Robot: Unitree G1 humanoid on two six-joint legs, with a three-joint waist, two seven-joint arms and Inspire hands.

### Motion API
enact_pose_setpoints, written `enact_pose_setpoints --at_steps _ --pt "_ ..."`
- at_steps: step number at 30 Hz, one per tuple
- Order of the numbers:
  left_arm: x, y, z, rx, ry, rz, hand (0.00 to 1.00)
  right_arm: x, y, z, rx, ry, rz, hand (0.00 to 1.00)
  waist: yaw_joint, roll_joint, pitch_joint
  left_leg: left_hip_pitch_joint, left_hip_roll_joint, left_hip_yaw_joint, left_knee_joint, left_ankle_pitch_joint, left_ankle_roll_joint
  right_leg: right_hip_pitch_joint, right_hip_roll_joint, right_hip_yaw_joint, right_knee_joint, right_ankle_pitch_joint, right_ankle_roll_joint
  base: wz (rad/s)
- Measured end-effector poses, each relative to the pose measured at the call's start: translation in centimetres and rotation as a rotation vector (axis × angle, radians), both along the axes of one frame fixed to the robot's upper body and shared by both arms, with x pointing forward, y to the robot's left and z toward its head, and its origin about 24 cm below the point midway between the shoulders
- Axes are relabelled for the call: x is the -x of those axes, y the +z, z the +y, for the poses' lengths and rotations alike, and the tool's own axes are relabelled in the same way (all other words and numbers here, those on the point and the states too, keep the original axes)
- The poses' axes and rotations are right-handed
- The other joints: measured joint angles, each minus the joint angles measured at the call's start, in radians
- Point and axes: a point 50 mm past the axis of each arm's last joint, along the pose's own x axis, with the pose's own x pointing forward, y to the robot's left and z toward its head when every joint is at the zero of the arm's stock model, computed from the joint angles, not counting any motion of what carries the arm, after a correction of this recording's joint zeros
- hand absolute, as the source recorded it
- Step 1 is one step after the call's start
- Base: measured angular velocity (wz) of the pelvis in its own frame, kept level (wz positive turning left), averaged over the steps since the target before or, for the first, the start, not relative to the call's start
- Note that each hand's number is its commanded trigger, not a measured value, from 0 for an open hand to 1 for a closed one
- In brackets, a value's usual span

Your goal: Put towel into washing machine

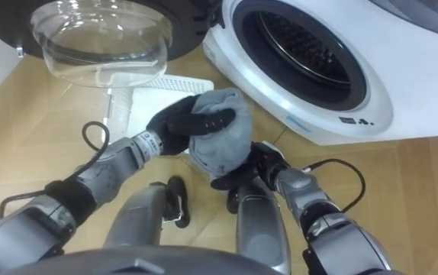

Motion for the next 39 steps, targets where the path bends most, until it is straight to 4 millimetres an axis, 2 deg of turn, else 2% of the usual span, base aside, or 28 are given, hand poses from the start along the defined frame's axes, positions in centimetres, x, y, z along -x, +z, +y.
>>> enact_pose_setpoints --at_steps 1,2,10,16,26,27,28,35,39 --pt "-0.1 0.2 -0.2 0.024 0.007 0.002 1.0 0.0 0.0 0.0 -0.001 0.0 0.0 0.64 0.0 0.0 0.0 0.0 0.002 0.003 0.0 0.0 0.0 0.0 0.0 0.0 0.0 0.0 0.0 0.0" --pt "-0.2 0.4 -0.3 0.035 0.01 0.0 1.0 0.0 0.0 0.0 -0.001 -0.001 0.0 1.0 0.0 0.0 0.0 0.0 0.002 0.002 0.0 0.0 0.0 -0.001 0.0 0.001 0.0 0.0 0.0 0.0" --pt "-1.3 3.4 -2.0 0.155 -0.006 -0.106 1.0 -0.4 0.2 0.4 0.027 -0.012 -0.028 1.0 0.001 0.004 -0.0024 -0.003 0.007 0.002 0.002 0.0 -0.001 -0.004 0.009 0.01 -0.001 0.0 0.0 0.0" --pt "-1.8 4.0 -2.2 0.256 0.052 -0.072 1.0 -0.7 0.3 1.0 0.015 -0.017 -0.039 1.0 0.001 0.006 -0.0039 -0.003 0.006 -0.001 0.001 0.003 -0.007 -0.002 0.014 0.009 -0.002 0.002 -0.004 0.0" --pt "-2.6 4.6 -1.5 0.31 0.119 -0.068 1.0 -1.2 0.6 1.1 -0.006 -0.036 -0.055 1.0 0.0 0.007 -0.0042 0.041 0.005 -0.004 -0.022 0.008 -0.012 0.044 0.018 0.01 -0.027 0.011 -0.007 0.0" --pt "-2.7 4.6 -1.5 0.315 0.126 -0.065 0.67 -1.2 0.6 1.1 -0.008 -0.038 -0.056 1.0 0.0 0.006 -0.004 0.04 0.007 -0.004 -0.024 0.009 -0.012 0.043 0.018 0.009 -0.03 0.012 -0.007 0.0" --pt "-2.7 4.5 -1.4 0.318 0.133 -0.06 0.02 -1.1 0.6 1.0 -0.01 -0.044 -0.053 1.0 0.001 0.006 -0.004 0.04 0.007 -0.004 -0.027 0.01 -0.013 0.043 0.019 0.009 -0.034 0.013 -0.007 0.0" --pt "-2.3 4.0 -1.1 0.321 0.164 -0.034 0.0 -0.7 0.3 0.5 0.006 -0.055 -0.032 1.0 0.004 0.005 -0.0032 0.049 0.007 0.005 -0.042 0.011 -0.015 0.045 0.023 0.014 -0.04 0.013 -0.008 -0.03" --pt "-1.7 2.7 0.1 0.31 0.226 0.013 0.0 0.3 -0.3 0.1 0.028 -0.053 0.019 1.0 0.033 0.005 -0.0014 0.048 0.008 0.006 -0.044 0.011 -0.015 0.046 0.025 0.01 -0.054 0.013 -0.008 0.0"
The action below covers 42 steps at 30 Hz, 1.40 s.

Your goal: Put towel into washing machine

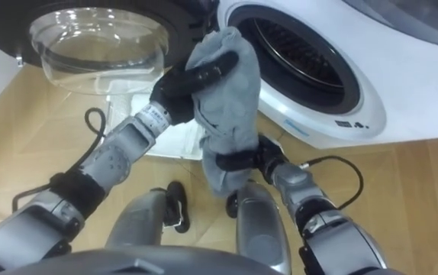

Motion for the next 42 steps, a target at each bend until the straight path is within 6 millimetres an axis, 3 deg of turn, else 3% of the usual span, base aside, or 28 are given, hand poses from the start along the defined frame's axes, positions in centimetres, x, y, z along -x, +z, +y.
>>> enact_pose_setpoints --at_steps 5,8,10,13,18,22,32,38,42 --pt "1.1 -2.1 3.0 -0.111 0.083 0.061 0.0 1.0 -0.4 -1.2 0.011 -0.054 0.024 1.0 0.066 0.004 0.0018 -0.001 -0.002 0.004 -0.016 0.0 -0.001 -0.008 -0.001 0.0 -0.002 0.0 0.0 -0.01" --pt "1.6 -3.2 5.3 -0.341 0.12 0.066 0.0 0.7 -0.2 -1.9 0.026 -0.069 0.011 1.0 0.088 0.007 0.0022 -0.018 -0.003 0.01 -0.019 0.002 -0.002 -0.031 -0.002 0.007 0.005 0.0 0.0 -0.01" --pt "2.6 -4.5 6.5 -0.591 0.092 0.076 0.0 0.7 -0.2 -2.7 0.036 -0.116 0.009 1.0 0.105 0.011 0.0017 -0.019 -0.006 0.014 -0.023 0.002 -0.002 -0.036 -0.003 0.011 0.009 0.0 0.001 -0.05" --pt "3.6 -5.7 7.1 -0.844 0.034 0.078 0.0 0.6 0.0 -3.6 0.016 -0.188 0.005 1.0 0.106 0.014 0.0033 -0.021 -0.01 0.014 -0.028 0.003 -0.001 -0.038 -0.008 0.008 0.008 -0.002 0.004 0.01" --pt "4.1 -6.2 7.6 -1.013 0.06 0.069 0.0 0.6 0.0 -4.1 -0.001 -0.246 0.014 1.0 0.106 0.013 0.0035 -0.027 -0.011 0.017 -0.027 0.003 -0.001 -0.048 -0.009 0.012 0.012 -0.004 0.006 -0.01" --pt "4.4 -6.7 7.9 -1.174 0.04 0.041 0.0 0.3 0.2 -4.6 -0.012 -0.309 0.008 1.0 0.104 0.012 0.0047 -0.036 -0.022 0.018 -0.013 0.005 0.004 -0.066 -0.03 0.012 0.042 -0.016 0.006 0.05" --pt "5.2 -7.4 8.7 -1.265 0.102 0.094 0.0 -1.8 1.6 -6.9 -0.067 -0.584 -0.051 1.0 0.105 -0.004 0.0148 -0.062 -0.046 0.035 -0.025 0.017 0.018 -0.122 -0.056 0.032 0.086 -0.022 0.012 0.01" --pt "5.2 -7.4 9.0 -1.287 0.125 0.101 0.0 -3.5 3.1 -8.1 -0.259 -0.897 -0.12 1.0 0.103 -0.021 0.0232 -0.077 -0.046 0.041 -0.007 0.018 0.019 -0.136 -0.053 0.038 0.092 -0.023 0.012 -0.01" --pt "5.1 -7.4 9.0 -1.297 0.133 0.101 0.0 -4.9 4.8 -10.5 -0.375 -1.147 -0.187 1.0 0.095 -0.027 0.0248 -0.078 -0.056 0.04 0.004 0.018 0.02 -0.139 -0.064 0.042 0.106 -0.029 0.019 0.04"
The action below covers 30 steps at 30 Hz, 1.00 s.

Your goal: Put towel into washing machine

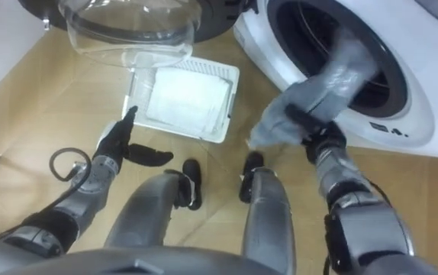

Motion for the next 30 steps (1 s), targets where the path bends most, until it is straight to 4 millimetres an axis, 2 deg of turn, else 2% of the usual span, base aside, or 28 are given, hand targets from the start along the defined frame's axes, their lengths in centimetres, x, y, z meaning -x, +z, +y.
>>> enact_pose_setpoints --at_steps 2,5,10,11,12,16,25,30 --pt "0.0 0.1 0.2 -0.01 0.008 -0.005 0.0 -0.4 0.5 -0.3 -0.014 -0.036 -0.018 1.0 0.001 -0.005 -0.0001 0.0 -0.001 0.0 0.002 0.0 0.0 0.001 -0.001 0.0 0.002 0.0 0.0 0.02" --pt "-0.2 0.2 0.6 -0.025 0.018 -0.017 0.0 -1.8 1.5 0.0 -0.054 -0.051 -0.048 1.0 0.0 -0.025 -0.0011 -0.007 -0.004 0.01 0.003 0.002 0.004 -0.017 -0.003 0.013 0.017 -0.001 0.001 -0.03" --pt "-0.1 0.3 1.0 -0.056 0.021 -0.028 0.0 -4.1 4.2 -0.8 -0.14 -0.141 -0.141 1.0 -0.006 -0.039 -0.0014 -0.024 -0.014 0.013 0.015 0.007 0.011 -0.04 -0.018 0.016 0.042 -0.001 0.003 0.03" --pt "-0.1 0.4 1.1 -0.062 0.021 -0.029 0.0 -4.4 4.5 -0.8 -0.151 -0.147 -0.151 0.73 -0.007 -0.043 -0.0017 -0.025 -0.017 0.015 0.014 0.007 0.013 -0.044 -0.021 0.019 0.047 -0.002 0.004 0.04" --pt "0.0 0.4 1.4 -0.076 0.03 -0.031 0.0 -5.1 5.2 -0.6 -0.175 -0.155 -0.168 0.0 -0.021 -0.048 -0.0021 -0.026 -0.022 0.015 0.015 0.01 0.017 -0.048 -0.028 0.022 0.057 -0.005 0.007 0.11" --pt "-0.2 0.5 1.5 -0.083 0.038 -0.039 0.0 -6.9 7.1 -0.3 -0.386 -0.263 -0.248 0.0 -0.033 -0.064 -0.0013 -0.027 -0.026 0.017 0.018 0.017 0.028 -0.047 -0.04 0.021 0.061 -0.003 0.015 0.1" --pt "0.6 0.2 2.7 -0.122 0.088 -0.019 0.0 -7.1 7.8 -1.2 -0.533 -0.423 -0.269 0.0 -0.051 -0.076 -0.0005 -0.064 -0.026 0.032 0.052 0.004 0.052 -0.068 -0.054 0.013 0.082 -0.004 0.033 0.04" --pt "0.1 0.6 2.6 -0.152 0.083 -0.045 0.0 -6.9 7.9 -1.6 -0.603 -0.522 -0.237 0.0 -0.054 -0.077 -0.0005 -0.066 -0.027 0.037 0.058 -0.004 0.064 -0.062 -0.067 0.004 0.086 -0.009 0.041 0.07"
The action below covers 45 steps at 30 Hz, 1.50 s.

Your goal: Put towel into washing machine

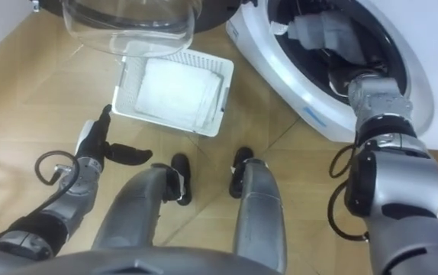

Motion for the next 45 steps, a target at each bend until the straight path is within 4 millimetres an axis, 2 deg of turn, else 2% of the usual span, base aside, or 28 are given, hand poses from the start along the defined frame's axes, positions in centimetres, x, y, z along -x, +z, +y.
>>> enact_pose_setpoints --at_steps 7,15,20,23,29,31,32,33,34,35,36,37,38,40,41,43,45 --pt "-0.1 0.1 0.5 -0.028 0.004 -0.002 0.0 0.6 -0.3 -0.6 -0.084 -0.09 0.059 0.0 0.007 0.001 -0.0004 0.015 0.0 0.001 -0.001 -0.004 0.006 0.024 -0.002 -0.006 -0.004 -0.002 0.009 0.03" --pt "-0.7 0.4 0.4 -0.039 -0.011 -0.006 0.0 1.3 -0.9 -1.0 -0.081 -0.132 0.1 0.0 0.021 0.003 -0.0018 0.038 0.003 0.003 -0.004 -0.004 0.006 0.051 -0.001 -0.01 -0.008 -0.004 0.011 0.01" --pt "0.0 0.0 0.4 -0.023 -0.015 0.021 0.0 2.6 -2.2 -1.4 -0.09 -0.164 0.142 0.0 0.043 0.017 -0.008 0.103 0.007 0.003 -0.032 -0.004 0.006 0.122 0.003 -0.022 -0.047 -0.002 0.013 0.02" --pt "1.3 -0.7 0.8 -0.025 0.002 0.06 0.0 3.8 -3.3 -1.6 -0.1 -0.194 0.17 0.0 0.05 0.034 -0.0166 0.155 0.007 0.002 -0.065 -0.004 0.005 0.176 0.009 -0.027 -0.082 0.002 0.017 0.0" --pt "3.7 -2.1 1.8 -0.033 0.037 0.155 0.0 8.2 -7.0 -2.1 -0.07 -0.251 0.252 0.0 0.059 0.061 -0.0354 0.317 0.006 0.001 -0.18 0.005 -0.002 0.344 0.03 -0.037 -0.201 0.017 0.032 -0.04" --pt "5.0 -2.6 2.3 -0.026 0.054 0.191 0.0 11.5 -8.9 -2.6 -0.039 -0.277 0.314 0.0 0.051 0.067 -0.0424 0.373 0.007 0.0 -0.221 0.007 -0.005 0.405 0.041 -0.038 -0.25 0.022 0.035 -0.02" --pt "5.3 -2.7 2.6 -0.022 0.064 0.199 0.0 12.4 -9.4 -2.7 -0.028 -0.278 0.334 0.0 0.047 0.067 -0.0443 0.386 0.006 0.0 -0.232 0.007 -0.006 0.416 0.042 -0.038 -0.258 0.022 0.036 0.0" --pt "6.4 -3.0 3.1 -0.024 0.088 0.223 0.0 14.0 -10.2 -2.8 -0.003 -0.27 0.374 0.0 0.031 0.067 -0.0475 0.415 0.005 -0.001 -0.259 0.01 -0.01 0.446 0.047 -0.04 -0.287 0.024 0.038 0.0" --pt "7.4 -3.2 3.6 -0.027 0.113 0.246 0.0 15.7 -11.1 -2.8 0.048 -0.237 0.433 0.0 0.017 0.067 -0.0493 0.45 0.006 -0.006 -0.282 0.013 -0.015 0.487 0.054 -0.047 -0.319 0.027 0.04 0.04" --pt "7.9 -3.4 3.8 -0.031 0.122 0.259 0.0 16.6 -11.5 -2.8 0.083 -0.216 0.465 0.0 0.007 0.067 -0.0523 0.466 0.006 -0.009 -0.292 0.014 -0.017 0.505 0.055 -0.053 -0.333 0.027 0.04 0.05" --pt "9.0 -3.7 4.1 -0.039 0.134 0.285 0.0 18.5 -12.1 -3.0 0.168 -0.164 0.531 0.0 -0.003 0.067 -0.0609 0.496 0.006 -0.01 -0.316 0.016 -0.02 0.534 0.058 -0.06 -0.352 0.027 0.04 0.07" --pt "10.1 -4.0 4.3 -0.046 0.146 0.312 0.0 20.8 -12.7 -3.3 0.261 -0.088 0.611 0.0 -0.016 0.066 -0.0654 0.528 0.006 -0.013 -0.334 0.017 -0.023 0.572 0.063 -0.065 -0.38 0.027 0.04 0.05" --pt "10.6 -4.1 4.4 -0.047 0.153 0.322 0.0 21.5 -12.9 -3.3 0.314 -0.03 0.647 0.0 -0.02 0.066 -0.0675 0.545 0.007 -0.015 -0.345 0.018 -0.024 0.59 0.068 -0.065 -0.396 0.028 0.041 -0.03" --pt "12.0 -4.4 5.0 -0.052 0.188 0.36 0.0 24.9 -13.7 -3.0 0.58 0.342 0.834 0.0 -0.018 0.056 -0.0767 0.598 0.011 -0.008 -0.388 0.023 -0.032 0.639 0.08 -0.06 -0.437 0.031 0.04 -0.12" --pt "12.2 -4.4 5.0 -0.051 0.192 0.366 0.0 25.5 -13.9 -2.8 0.635 0.44 0.869 0.0 -0.018 0.055 -0.0769 0.609 0.013 -0.006 -0.395 0.024 -0.034 0.647 0.083 -0.059 -0.444 0.034 0.039 -0.2" --pt "13.6 -4.9 5.2 -0.044 0.216 0.416 0.0 26.4 -14.5 -1.6 0.81 0.806 0.933 0.0 -0.017 0.055 -0.0757 0.643 0.023 -0.001 -0.424 0.027 -0.044 0.68 0.1 -0.059 -0.487 0.053 0.031 -0.26" --pt "14.1 -5.1 5.4 -0.039 0.232 0.44 0.0 26.3 -14.8 -0.7 0.847 0.934 0.915 0.0 -0.019 0.055 -0.0746 0.657 0.028 0.0 -0.431 0.028 -0.048 0.701 0.108 -0.061 -0.508 0.059 0.028 -0.06"
